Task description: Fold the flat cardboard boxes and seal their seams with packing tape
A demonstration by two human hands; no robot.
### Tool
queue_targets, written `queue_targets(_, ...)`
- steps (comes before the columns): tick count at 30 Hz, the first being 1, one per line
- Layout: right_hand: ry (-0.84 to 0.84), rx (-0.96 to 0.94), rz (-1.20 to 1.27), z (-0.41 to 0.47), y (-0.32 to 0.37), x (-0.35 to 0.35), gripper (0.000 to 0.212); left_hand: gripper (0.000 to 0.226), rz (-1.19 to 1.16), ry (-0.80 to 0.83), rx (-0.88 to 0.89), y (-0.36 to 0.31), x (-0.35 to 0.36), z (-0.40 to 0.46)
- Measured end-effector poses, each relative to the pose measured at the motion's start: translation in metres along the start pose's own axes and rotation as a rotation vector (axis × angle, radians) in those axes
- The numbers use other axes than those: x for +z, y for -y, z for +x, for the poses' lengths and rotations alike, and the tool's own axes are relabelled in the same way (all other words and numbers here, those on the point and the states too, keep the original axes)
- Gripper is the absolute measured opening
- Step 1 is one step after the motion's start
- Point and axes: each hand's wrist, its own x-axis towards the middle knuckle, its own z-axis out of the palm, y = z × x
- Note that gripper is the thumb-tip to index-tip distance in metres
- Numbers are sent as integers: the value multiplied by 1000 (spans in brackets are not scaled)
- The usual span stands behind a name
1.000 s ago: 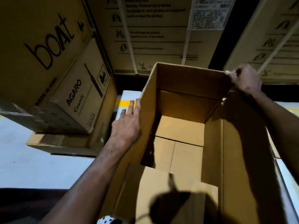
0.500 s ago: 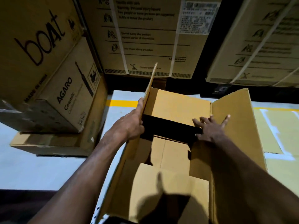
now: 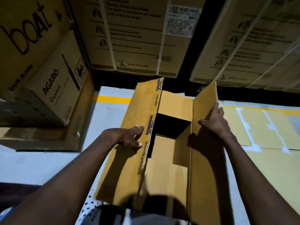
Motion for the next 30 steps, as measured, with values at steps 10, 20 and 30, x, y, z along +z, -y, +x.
queue_targets(10,219,-91,539,-106,11,94,66,73,151,-250,-60,-8,89,22)
queue_targets(20,124,375,335,-147,-24,149,140,132,-340,-585,-349,25,131,7)
queue_targets(30,126,54,425,-122,-3,163,112,127,-686,-811,-692,72,147,1)
